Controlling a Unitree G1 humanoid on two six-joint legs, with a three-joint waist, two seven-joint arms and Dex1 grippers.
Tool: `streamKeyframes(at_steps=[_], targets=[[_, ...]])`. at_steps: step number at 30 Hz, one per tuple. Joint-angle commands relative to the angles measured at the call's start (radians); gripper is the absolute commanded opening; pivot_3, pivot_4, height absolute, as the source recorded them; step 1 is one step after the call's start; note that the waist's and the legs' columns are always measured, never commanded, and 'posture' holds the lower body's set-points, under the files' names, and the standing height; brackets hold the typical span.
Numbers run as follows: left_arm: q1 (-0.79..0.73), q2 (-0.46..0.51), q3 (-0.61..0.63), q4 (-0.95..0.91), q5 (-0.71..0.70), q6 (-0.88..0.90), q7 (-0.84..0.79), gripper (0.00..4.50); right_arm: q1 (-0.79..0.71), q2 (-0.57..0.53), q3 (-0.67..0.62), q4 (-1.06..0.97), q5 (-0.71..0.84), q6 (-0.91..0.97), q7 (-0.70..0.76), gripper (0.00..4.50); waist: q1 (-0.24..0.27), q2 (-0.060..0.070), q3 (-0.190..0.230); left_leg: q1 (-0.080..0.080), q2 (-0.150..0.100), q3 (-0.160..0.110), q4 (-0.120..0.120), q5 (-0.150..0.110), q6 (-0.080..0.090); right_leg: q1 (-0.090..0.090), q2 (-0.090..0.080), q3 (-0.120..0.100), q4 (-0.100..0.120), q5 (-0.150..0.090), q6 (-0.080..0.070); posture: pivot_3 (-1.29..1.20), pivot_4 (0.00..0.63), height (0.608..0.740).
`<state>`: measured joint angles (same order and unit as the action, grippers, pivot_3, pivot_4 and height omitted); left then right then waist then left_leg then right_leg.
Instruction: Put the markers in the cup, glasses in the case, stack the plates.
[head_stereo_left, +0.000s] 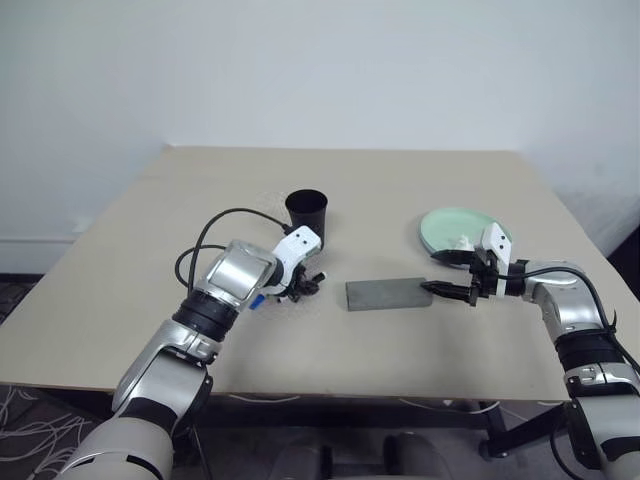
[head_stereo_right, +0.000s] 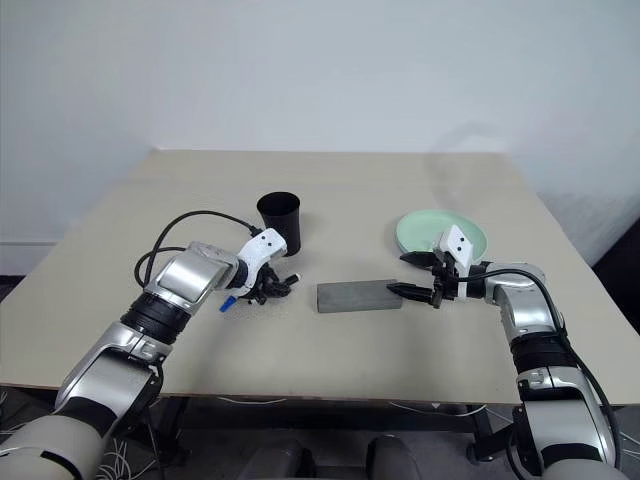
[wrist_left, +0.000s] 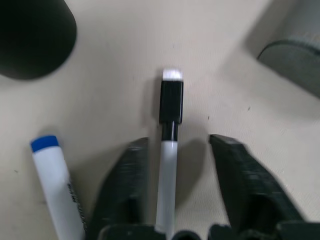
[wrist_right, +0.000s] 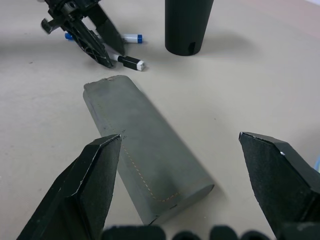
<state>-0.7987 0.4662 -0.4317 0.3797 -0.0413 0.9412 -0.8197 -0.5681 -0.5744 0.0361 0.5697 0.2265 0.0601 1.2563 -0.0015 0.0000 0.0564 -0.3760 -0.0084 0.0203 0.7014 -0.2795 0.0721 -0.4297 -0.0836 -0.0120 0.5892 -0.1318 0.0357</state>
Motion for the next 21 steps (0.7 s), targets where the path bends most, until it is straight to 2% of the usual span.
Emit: streamKeyframes(at_steps=[1, 2, 3, 13, 21], targets=[[-0.032, 0.004, -0.006, 0.021, 0.021, -0.026, -0.021, 0.41, -0.016, -0.002, -0.017, -0.017, 0.003, -0.023, -0.014, 4.09, 0.000, 0.000, 0.000, 0.000, 0.000, 0.000, 0.000, 0.000, 0.000, 0.000, 0.000, 0.000, 0.000, 0.000, 0.000, 0.00, 0.000, 0.733], [-0.031, 0.003, -0.006, 0.025, 0.022, -0.028, -0.025, 0.07, -0.015, -0.002, -0.017, -0.017, 0.003, -0.024, -0.016, 4.09, 0.000, 0.000, 0.000, 0.000, 0.000, 0.000, 0.000, 0.000, 0.000, 0.000, 0.000, 0.000, 0.000, 0.000, 0.000, 0.00, 0.000, 0.733], [-0.029, 0.003, -0.006, 0.027, 0.025, -0.031, -0.027, 0.03, -0.015, -0.003, -0.017, -0.017, 0.002, -0.025, -0.018, 4.09, 0.000, 0.000, 0.000, 0.000, 0.000, 0.000, 0.000, 0.000, 0.000, 0.000, 0.000, 0.000, 0.000, 0.000, 0.000, 0.00, 0.000, 0.733], [-0.015, -0.010, 0.030, 0.001, 0.027, -0.070, -0.028, 0.03, -0.007, -0.009, -0.018, -0.013, 0.000, -0.036, -0.027, 4.09, 0.000, 0.000, 0.000, 0.000, 0.001, 0.000, 0.000, 0.000, 0.000, 0.000, 0.000, 0.000, 0.000, 0.000, 0.000, 0.00, 0.000, 0.733], [0.002, -0.015, 0.101, -0.157, -0.017, -0.247, -0.059, 0.03, -0.008, -0.011, -0.015, -0.005, -0.005, -0.044, -0.027, 4.09, 0.000, 0.000, 0.000, -0.001, 0.002, 0.000, 0.000, 0.000, 0.000, -0.001, -0.001, 0.000, 0.000, 0.000, 0.000, 0.00, 0.000, 0.733]])
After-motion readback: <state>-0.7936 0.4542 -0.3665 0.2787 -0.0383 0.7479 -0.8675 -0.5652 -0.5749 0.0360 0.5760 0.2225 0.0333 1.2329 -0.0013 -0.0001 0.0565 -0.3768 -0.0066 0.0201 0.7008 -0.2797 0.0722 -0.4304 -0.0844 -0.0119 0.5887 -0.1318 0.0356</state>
